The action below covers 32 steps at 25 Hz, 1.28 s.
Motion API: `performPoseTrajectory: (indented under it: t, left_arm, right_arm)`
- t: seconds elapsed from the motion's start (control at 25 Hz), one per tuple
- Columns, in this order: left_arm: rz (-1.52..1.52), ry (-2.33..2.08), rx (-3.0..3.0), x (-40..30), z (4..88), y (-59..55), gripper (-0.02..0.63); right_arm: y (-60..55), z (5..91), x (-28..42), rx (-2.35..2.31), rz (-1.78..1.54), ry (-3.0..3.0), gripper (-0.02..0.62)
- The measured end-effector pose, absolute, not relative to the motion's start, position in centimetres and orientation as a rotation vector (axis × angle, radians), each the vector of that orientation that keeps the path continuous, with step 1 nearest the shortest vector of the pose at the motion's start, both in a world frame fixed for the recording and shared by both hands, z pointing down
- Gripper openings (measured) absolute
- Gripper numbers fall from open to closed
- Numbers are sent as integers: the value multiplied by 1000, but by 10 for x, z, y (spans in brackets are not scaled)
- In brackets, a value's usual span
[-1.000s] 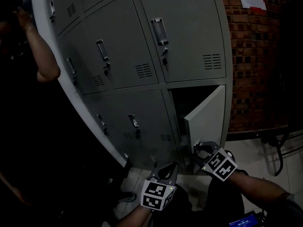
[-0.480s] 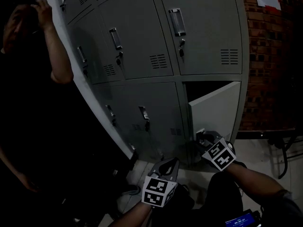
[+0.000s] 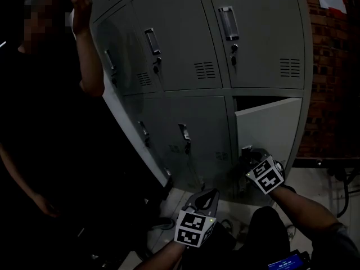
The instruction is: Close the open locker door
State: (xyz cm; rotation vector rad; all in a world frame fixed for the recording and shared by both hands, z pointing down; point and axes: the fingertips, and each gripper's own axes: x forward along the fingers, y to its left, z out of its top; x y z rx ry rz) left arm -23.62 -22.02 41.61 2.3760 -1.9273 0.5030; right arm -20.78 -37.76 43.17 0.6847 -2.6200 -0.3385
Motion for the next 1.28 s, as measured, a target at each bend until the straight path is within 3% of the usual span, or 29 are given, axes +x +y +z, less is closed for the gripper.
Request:
performPoseTrajectory:
  t: [1.28]
  left_arm:
    - [477,-2014,2284,-277,411,-223,0]
  right_arm:
    - [-479,435,-242,1045,-113,-2560,38]
